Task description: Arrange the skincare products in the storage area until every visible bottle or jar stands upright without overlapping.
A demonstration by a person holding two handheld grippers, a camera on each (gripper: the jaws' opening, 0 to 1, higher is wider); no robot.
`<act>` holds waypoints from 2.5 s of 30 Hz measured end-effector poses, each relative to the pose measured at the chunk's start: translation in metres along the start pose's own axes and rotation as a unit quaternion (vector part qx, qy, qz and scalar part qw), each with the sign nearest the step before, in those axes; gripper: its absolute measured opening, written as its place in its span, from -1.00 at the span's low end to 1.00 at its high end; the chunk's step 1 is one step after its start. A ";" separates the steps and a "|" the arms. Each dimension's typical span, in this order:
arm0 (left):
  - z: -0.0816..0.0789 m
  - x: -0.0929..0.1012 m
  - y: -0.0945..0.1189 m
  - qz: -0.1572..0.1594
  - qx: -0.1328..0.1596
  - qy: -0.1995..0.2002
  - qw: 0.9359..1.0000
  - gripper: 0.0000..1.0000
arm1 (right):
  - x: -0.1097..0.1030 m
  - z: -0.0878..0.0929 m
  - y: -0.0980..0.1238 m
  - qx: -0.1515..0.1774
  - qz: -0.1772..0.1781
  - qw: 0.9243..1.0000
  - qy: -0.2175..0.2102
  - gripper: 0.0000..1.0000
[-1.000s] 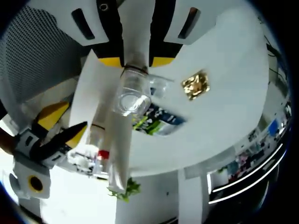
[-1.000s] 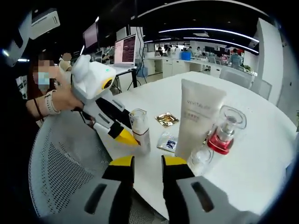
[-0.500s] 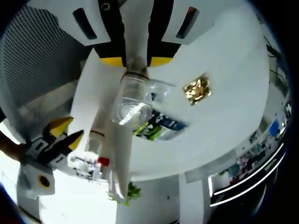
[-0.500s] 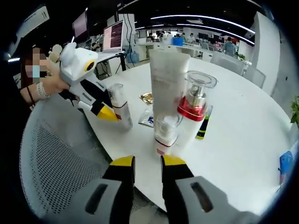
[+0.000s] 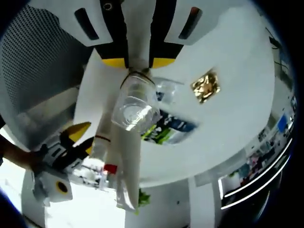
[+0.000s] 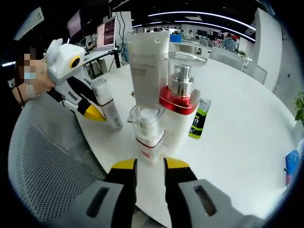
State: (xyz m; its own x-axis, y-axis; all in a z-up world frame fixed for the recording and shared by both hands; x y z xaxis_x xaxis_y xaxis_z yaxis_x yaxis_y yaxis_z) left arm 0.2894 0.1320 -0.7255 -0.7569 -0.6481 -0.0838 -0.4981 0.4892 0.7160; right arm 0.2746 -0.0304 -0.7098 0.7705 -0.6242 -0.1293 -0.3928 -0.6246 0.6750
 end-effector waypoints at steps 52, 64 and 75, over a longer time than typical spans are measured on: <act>-0.039 0.052 -0.046 0.041 0.008 -0.017 0.999 -0.88 | 0.003 -0.004 -0.009 0.021 0.012 0.999 -0.023 -0.68; -0.041 0.052 -0.049 0.036 0.010 -0.010 0.999 -0.88 | 0.007 -0.003 -0.008 0.018 0.011 1.000 -0.017 -0.69; -0.042 0.049 -0.045 0.032 0.014 -0.012 0.999 -0.86 | 0.006 -0.002 -0.003 0.015 0.016 1.000 -0.018 -0.65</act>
State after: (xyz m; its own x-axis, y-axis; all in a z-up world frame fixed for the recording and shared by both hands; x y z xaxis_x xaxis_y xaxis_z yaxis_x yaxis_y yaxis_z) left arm 0.2928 0.0535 -0.7328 -0.7973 -0.6011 -0.0555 -0.4595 0.5448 0.7015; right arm 0.2818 -0.0316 -0.7109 0.7385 -0.6606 -0.1350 -0.4319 -0.6173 0.6576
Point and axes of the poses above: the point that each gripper's makers call its tool centre point, and the gripper's own axes: y roughly backward along the fingers, x roughly to its right, z roughly out of its underside, the point moved 3 cm from there along y, roughly backward along the fingers, and after that the axes turned 9 degrees about -z, right-handed, at the moved point
